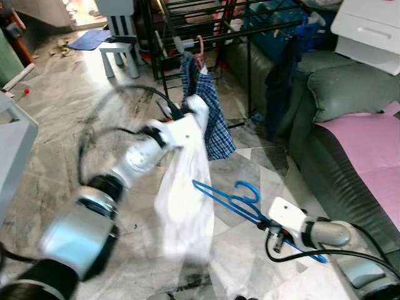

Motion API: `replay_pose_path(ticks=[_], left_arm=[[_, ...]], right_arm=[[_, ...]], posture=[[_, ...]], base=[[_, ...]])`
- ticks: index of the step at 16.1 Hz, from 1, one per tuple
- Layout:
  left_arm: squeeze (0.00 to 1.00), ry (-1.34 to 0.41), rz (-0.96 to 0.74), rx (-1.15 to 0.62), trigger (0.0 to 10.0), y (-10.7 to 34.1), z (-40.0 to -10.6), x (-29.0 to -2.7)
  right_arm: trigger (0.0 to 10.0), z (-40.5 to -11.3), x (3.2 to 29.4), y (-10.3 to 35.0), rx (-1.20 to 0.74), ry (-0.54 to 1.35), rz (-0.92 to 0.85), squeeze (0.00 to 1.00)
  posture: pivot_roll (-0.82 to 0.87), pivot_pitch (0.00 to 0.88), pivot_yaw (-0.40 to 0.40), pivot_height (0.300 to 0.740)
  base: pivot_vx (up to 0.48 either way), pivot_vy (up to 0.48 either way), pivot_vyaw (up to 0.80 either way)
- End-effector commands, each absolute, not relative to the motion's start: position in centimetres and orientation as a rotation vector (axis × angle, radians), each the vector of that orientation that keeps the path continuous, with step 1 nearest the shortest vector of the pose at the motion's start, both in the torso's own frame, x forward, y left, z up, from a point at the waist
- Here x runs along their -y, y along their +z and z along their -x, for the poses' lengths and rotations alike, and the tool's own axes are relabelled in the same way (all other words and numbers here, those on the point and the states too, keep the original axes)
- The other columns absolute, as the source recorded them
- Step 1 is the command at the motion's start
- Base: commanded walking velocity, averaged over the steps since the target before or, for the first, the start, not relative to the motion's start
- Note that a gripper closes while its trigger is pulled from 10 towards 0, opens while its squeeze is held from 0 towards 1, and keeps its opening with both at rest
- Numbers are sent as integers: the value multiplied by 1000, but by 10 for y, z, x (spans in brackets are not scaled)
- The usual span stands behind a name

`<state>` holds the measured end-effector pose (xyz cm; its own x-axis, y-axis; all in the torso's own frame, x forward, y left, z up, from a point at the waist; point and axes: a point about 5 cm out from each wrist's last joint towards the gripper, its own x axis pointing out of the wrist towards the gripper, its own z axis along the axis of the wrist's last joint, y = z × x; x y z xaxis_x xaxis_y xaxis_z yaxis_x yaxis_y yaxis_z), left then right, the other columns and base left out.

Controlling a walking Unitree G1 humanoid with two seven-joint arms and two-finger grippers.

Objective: Hang hanger

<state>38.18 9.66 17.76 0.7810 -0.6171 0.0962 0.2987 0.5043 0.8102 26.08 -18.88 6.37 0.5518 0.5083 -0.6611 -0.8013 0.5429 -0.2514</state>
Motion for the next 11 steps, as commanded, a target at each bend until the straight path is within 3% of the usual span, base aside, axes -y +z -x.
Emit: replay_pose_path(ticks=[1, 6, 11], left_arm=[[0, -593, -851, 452, 10000, 188, -381, -98], [0, -701, -1007, 442, 10000, 179, -375, -107], [0, -739, -991, 490, 10000, 180, -369, -107]], right_arm=[[10000, -261, 184, 65, -544, 847, 583, 0], [10000, -266, 208, 73, -546, 761, 594, 0], [10000, -267, 227, 78, -555, 714, 588, 0]], posture=[[-68, 105, 85, 740], [-76, 104, 91, 740], [-83, 109, 89, 740]], base=[[0, 0, 0], [0, 0, 0], [0, 0, 0]])
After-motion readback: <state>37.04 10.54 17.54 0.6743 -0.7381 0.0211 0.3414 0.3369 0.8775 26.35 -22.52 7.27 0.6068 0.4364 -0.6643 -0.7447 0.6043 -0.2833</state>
